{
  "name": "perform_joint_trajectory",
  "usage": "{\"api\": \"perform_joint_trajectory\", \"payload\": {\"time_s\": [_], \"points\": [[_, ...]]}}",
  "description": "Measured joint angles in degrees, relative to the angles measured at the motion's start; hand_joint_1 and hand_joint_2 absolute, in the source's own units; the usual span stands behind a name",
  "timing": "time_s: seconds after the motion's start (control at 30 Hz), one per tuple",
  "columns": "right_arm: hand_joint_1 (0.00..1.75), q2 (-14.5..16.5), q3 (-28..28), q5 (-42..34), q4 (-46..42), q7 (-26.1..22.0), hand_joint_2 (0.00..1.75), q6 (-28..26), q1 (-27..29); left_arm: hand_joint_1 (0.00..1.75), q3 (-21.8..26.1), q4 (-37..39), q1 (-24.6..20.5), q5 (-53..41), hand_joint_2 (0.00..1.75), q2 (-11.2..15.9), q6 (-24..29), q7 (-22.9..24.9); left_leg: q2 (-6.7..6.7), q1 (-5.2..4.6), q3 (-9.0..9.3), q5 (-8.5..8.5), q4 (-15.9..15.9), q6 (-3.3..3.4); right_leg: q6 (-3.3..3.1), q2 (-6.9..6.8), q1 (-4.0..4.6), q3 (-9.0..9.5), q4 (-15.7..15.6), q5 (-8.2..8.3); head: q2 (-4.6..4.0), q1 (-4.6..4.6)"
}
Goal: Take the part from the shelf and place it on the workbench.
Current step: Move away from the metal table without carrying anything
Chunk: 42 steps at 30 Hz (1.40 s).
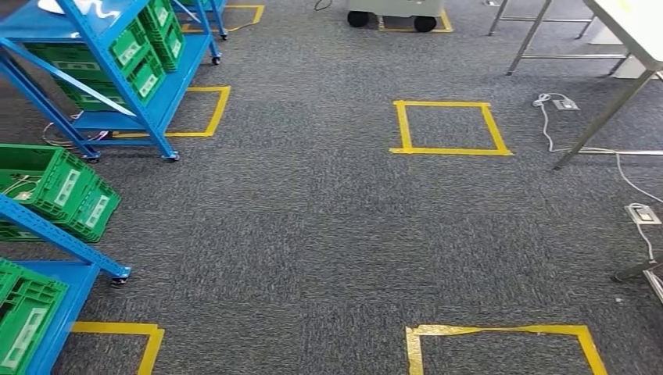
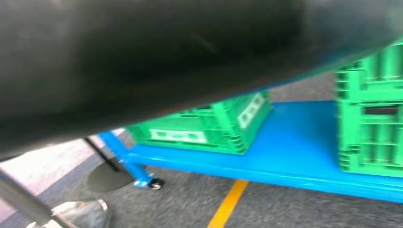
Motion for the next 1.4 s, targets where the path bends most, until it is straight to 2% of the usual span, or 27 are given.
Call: {"api": "perform_joint_trajectory", "payload": {"time_s": [0.03,0.1,0.17,0.23,0.27,0.33,0.37,0.4,0.43,0.47,0.5,0.57,0.6,0.67,0.7,0.77,0.83,0.9,0.97,1.0,1.03,1.07,1.13,1.2,1.27,1.33,1.4], "points": [[0.0,0.0,0.0,0.0,0.0,0.0,0.0,0.1,0.0,0.0,0.0,0.1,0.0,0.0,0.0,0.0,0.0,-0.1,-0.84,0.06,0.12,-0.04,0.0,-0.07,0.0,0.35,-0.12,1.25,-3.2,2.2,0.0,0.01],[0.0,0.0,0.0,0.1,0.0,-0.1,0.0,0.2,0.0,0.0,0.0,0.3,0.0,0.0,0.0,0.0,0.0,-0.3,-2.34,0.15,0.22,-0.19,0.3,-0.48,0.11,2.66,-0.56,4.83,-11.2,5.91,0.0,0.02],[0.0,0.0,-0.1,0.2,0.0,-0.1,0.0,0.3,-0.1,0.0,0.0,0.4,0.0,0.0,0.0,0.0,0.0,-0.5,-3.58,0.22,-0.04,-0.16,0.5,-1.16,-0.09,4.56,-0.74,6.75,-15.0,6.69,0.0,-0.02],[0.0,0.1,-0.1,0.3,0.0,-0.1,0.0,0.3,-0.1,0.0,0.0,0.5,0.2,0.0,0.0,0.0,0.0,-0.6,-4.64,0.44,-0.41,0.13,0.3,-1.89,-0.8,3.99,-0.58,7.09,-15.2,6.67,0.0,-0.05],[0.0,0.1,-0.2,0.3,0.0,-0.1,0.0,0.2,-0.1,0.0,0.0,0.5,0.3,0.0,0.0,0.0,0.0,-0.6,-4.11,0.47,-0.6,0.03,0.5,-2.19,-1.19,3.37,-0.54,7.2,-15.3,6.82,0.0,-0.06],[0.0,0.1,-0.2,0.3,0.0,-0.2,0.0,0.2,-0.1,0.0,0.0,0.5,0.3,0.0,0.0,0.0,0.0,-0.6,-1.19,0.36,-2.08,-1.79,3.3,-2.66,-1.94,1.97,-0.51,7.31,-15.7,7.04,0.0,-0.36],[0.0,0.1,-0.2,0.3,0.0,-0.2,0.0,0.2,0.0,0.0,0.0,0.6,0.1,0.0,0.0,0.0,0.0,-0.6,0.65,0.27,-3.67,-3.54,6.6,-2.84,-2.21,1.15,-0.4,7.34,-15.8,7.02,0.0,-0.52],[0.0,0.1,-0.3,0.3,0.0,-0.2,0.0,0.2,0.1,0.0,0.0,0.6,0.0,0.0,0.0,0.0,0.0,-0.6,1.64,0.27,-5.69,-5.44,10.7,-3.0,-2.42,0.28,-0.3,7.35,-15.8,6.95,0.0,-0.66],[0.0,0.1,-0.3,0.3,0.0,-0.2,0.0,0.2,0.2,0.0,0.0,0.7,-0.1,0.0,0.0,0.0,0.0,-0.6,2.04,0.28,-7.58,-6.83,14.4,-3.1,-2.53,-0.63,-0.21,7.35,-15.8,6.87,0.0,-0.65],[0.0,0.1,-0.4,0.3,0.0,-0.2,0.0,0.2,0.2,0.0,0.0,0.8,0.0,0.0,0.0,0.0,0.0,-0.6,2.18,0.29,-8.72,-7.26,16.7,-3.13,-2.61,-1.47,-0.17,7.37,-15.8,6.79,0.0,-0.67],[0.0,0.0,-0.4,0.3,0.0,-0.2,0.0,0.2,0.1,0.0,0.0,0.8,0.1,0.0,0.0,0.0,0.0,-0.6,2.24,0.29,-8.8,-6.58,16.8,-3.12,-2.63,-2.23,-0.15,7.44,-15.8,6.71,0.0,-0.66],[0.0,0.1,-0.5,0.4,0.0,-0.2,0.0,0.2,0.1,0.0,0.0,0.8,0.2,0.0,0.0,0.0,0.0,-0.6,3.16,0.24,-5.64,-2.9,10.9,-2.91,-2.5,-3.58,-0.13,7.77,-15.8,6.47,0.0,-0.67],[0.0,0.1,-0.5,0.4,0.0,-0.2,0.0,0.2,0.1,0.0,0.0,0.8,0.2,0.0,0.0,0.0,0.0,-0.6,4.72,0.03,-3.43,-1.37,6.7,-2.78,-2.29,-4.18,0.0,7.95,-15.7,6.26,0.0,-0.68],[0.0,0.1,-0.5,0.4,0.0,-0.2,0.0,0.2,0.0,0.0,0.0,0.8,0.0,0.0,0.0,0.0,0.0,-0.6,6.92,-0.35,-0.62,-0.06,1.3,-2.21,-1.77,-5.26,0.33,8.07,-15.7,5.78,0.0,-0.62],[0.0,0.1,-0.6,0.4,0.0,-0.2,0.0,0.2,0.0,0.0,0.0,0.9,-0.1,0.0,0.0,0.0,0.0,-0.6,7.21,-0.55,-0.36,-0.27,0.6,-1.93,-1.52,-5.81,0.49,8.15,-15.8,5.57,0.0,-0.57],[0.0,0.1,-0.6,0.4,0.1,-0.2,0.0,0.3,-0.2,0.0,0.0,0.9,0.1,0.0,0.0,0.0,0.0,-0.6,5.79,-0.46,-0.29,-0.25,0.3,-1.25,-1.0,-6.48,0.46,8.79,-16.0,5.2,0.0,-0.49],[0.0,0.1,-0.6,0.4,0.1,-0.2,0.0,0.3,-0.4,0.0,0.0,0.9,0.2,0.0,0.0,0.0,0.1,-0.6,4.51,-0.18,-0.08,-0.01,0.0,-0.55,-0.41,-4.21,0.3,8.19,-13.5,3.55,0.0,-0.3],[0.0,0.1,-0.6,0.4,0.1,-0.2,0.0,0.3,-0.3,0.0,0.0,1.1,-0.1,0.1,0.0,0.0,0.1,-0.7,3.17,-0.03,-0.05,0.12,0.0,-0.07,-0.06,-1.11,0.17,4.77,-6.6,0.29,0.0,-0.04],[0.0,0.1,-0.6,0.4,0.1,-0.2,0.0,0.4,-0.1,0.0,0.0,1.3,-0.2,0.1,0.0,0.0,0.1,-0.8,1.6,-0.03,-0.04,0.11,0.0,0.07,0.05,-0.25,0.13,1.0,-0.1,-1.6,0.0,0.04],[0.0,0.1,-0.6,0.4,0.1,-0.2,0.0,0.4,-0.1,0.0,0.0,1.4,-0.2,0.1,0.0,0.0,0.1,-0.8,0.78,0.0,0.0,0.09,0.0,0.08,0.05,-0.14,0.1,0.23,0.5,-0.95,0.0,0.08],[0.0,0.1,-0.6,0.4,0.1,-0.2,0.0,0.5,0.0,0.0,0.0,1.6,-0.2,0.1,0.0,0.0,0.1,-0.9,-0.04,0.05,0.09,0.06,0.1,0.03,0.05,0.01,0.02,0.56,-1.2,0.79,0.0,0.08],[0.0,0.1,-0.6,0.5,0.1,-0.3,0.0,0.7,0.0,0.0,0.0,1.7,-0.2,0.1,0.0,0.0,0.1,-1.0,-0.84,0.12,0.19,0.01,0.1,-0.08,0.07,0.48,-0.12,1.87,-4.7,3.2,0.0,0.09],[0.0,0.1,-0.6,0.8,0.2,-0.5,0.0,1.6,-0.1,0.0,0.0,1.9,-0.2,0.1,0.0,0.0,0.1,-1.5,-2.29,0.15,0.13,-0.1,0.3,-0.59,0.12,3.18,-0.62,4.93,-12.0,6.49,0.0,0.08],[0.0,0.0,-0.6,1.7,0.4,-1.0,0.0,3.0,-0.1,0.0,0.0,2.1,-0.3,0.0,0.0,0.0,0.1,-2.0,-3.51,0.21,-0.34,0.07,0.4,-1.37,-0.23,4.95,-0.81,6.23,-14.9,6.97,0.0,0.04],[0.0,-0.1,-0.3,3.0,1.0,-1.4,0.0,4.0,-0.2,0.0,0.0,2.3,-0.2,-0.3,0.0,0.0,0.1,-2.4,-4.38,0.49,-0.79,0.38,0.3,-2.11,-1.06,3.96,-0.64,6.36,-15.1,7.18,0.0,0.04],[0.0,-0.4,0.5,5.6,1.9,-1.4,0.0,4.3,-0.2,0.0,0.0,2.5,-0.2,-1.1,0.0,0.1,0.1,-2.9,-2.5,0.46,-1.69,-0.78,2.0,-2.6,-1.86,2.67,-0.61,6.41,-15.4,7.47,0.0,-0.23],[0.0,-0.8,2.2,9.6,3.1,-0.7,0.0,3.2,0.1,0.0,0.0,2.9,-0.6,-2.3,0.0,0.1,0.1,-3.7,0.67,0.3,-4.58,-4.22,8.0,-2.92,-2.38,1.05,-0.49,6.42,-15.5,7.5,0.0,-0.57]]}}
